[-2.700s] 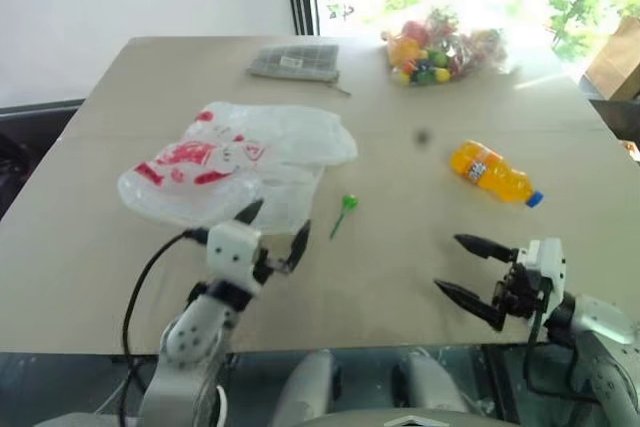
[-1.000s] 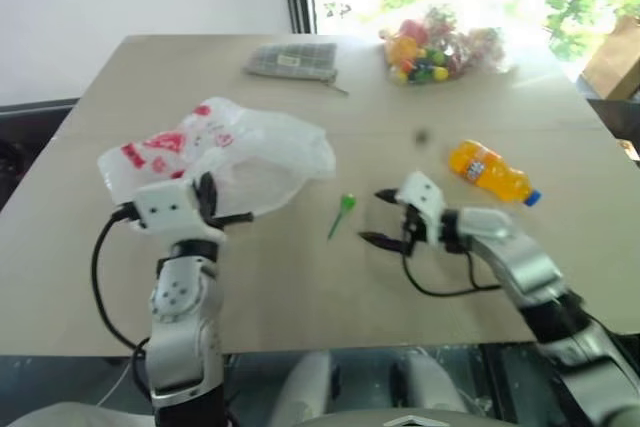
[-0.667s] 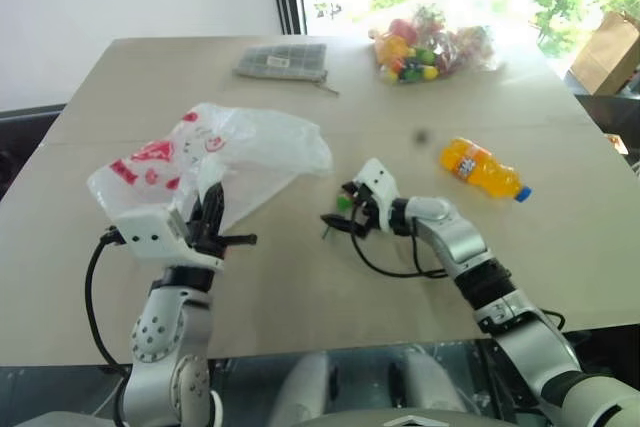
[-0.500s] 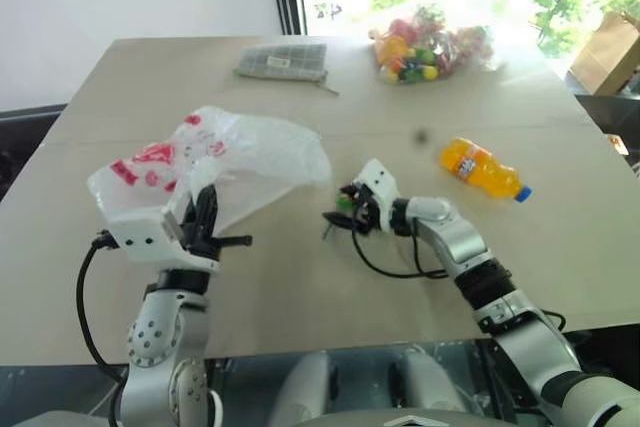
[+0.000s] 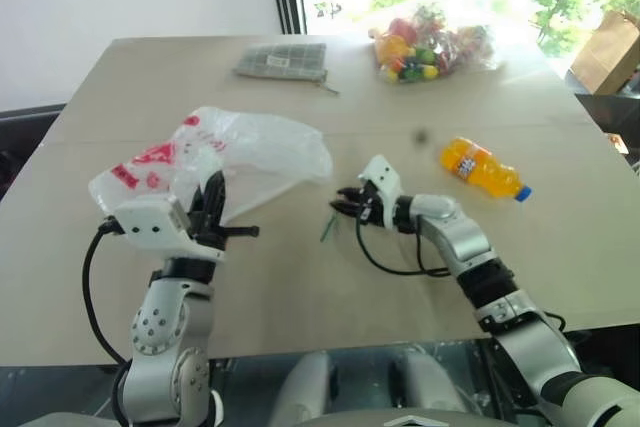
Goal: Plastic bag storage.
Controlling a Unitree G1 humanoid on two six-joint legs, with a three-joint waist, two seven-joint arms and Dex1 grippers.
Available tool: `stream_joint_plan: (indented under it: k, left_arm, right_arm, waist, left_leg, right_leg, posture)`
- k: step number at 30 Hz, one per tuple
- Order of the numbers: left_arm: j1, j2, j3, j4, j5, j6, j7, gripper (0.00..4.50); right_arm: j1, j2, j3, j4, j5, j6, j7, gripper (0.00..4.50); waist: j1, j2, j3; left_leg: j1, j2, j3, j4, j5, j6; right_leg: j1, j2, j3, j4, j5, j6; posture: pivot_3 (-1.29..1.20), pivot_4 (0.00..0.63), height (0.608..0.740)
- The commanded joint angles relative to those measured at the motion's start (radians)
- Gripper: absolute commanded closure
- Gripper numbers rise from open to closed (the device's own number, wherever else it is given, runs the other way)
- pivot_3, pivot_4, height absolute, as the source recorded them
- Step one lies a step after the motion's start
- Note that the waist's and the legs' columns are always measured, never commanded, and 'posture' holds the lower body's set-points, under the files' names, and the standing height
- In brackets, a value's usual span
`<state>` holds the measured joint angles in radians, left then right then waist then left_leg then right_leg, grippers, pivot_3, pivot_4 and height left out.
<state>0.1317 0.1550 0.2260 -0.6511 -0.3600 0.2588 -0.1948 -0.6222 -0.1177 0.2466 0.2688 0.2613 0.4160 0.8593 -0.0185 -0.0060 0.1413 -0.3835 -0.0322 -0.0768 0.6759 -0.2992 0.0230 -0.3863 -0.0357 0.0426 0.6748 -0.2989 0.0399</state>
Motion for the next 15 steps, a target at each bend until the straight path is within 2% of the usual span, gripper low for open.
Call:
stream_joint_plan:
  k: [1,6,15]
  left_arm:
    - [-0.028,0.059,-0.076,-0.029,-0.038,-0.001,-0.106,4.50]
    - [-0.054,0.118,-0.138,-0.032,-0.058,-0.018,-0.195,4.50]
    - [-0.024,0.139,-0.166,0.004,-0.064,-0.065,-0.269,4.50]
  right_arm:
    - [-0.048,0.022,-0.039,-0.178,0.170,0.201,0.058,3.51]
    - [-0.096,0.048,-0.060,-0.200,0.230,0.313,0.018,3.51]
    - [-0.159,0.062,-0.044,-0.082,0.221,0.334,0.035,3.51]
  waist:
    - [-0.002,0.000,0.000]
    - [-0.002,0.000,0.000]
    - [-0.002,0.001,0.000]
  left_leg:
    - [0.000,0.000,0.000,0.000,0.000,0.000]
    - [0.000,0.000,0.000,-0.002,0.000,0.000]
    - [-0.001,0.000,0.001,-0.003,0.001,-0.001]
  right_leg:
    - [-0.001,0.000,0.000,0.001,0.000,0.000]
    - [-0.002,0.000,0.000,0.001,0.000,0.000]
    - [-0.005,-0.001,0.001,0.002,0.000,0.000]
  posture:
    - [0.00,0.150,0.740]
    - [0.00,0.150,0.740]
    - [0.00,0.150,0.740]
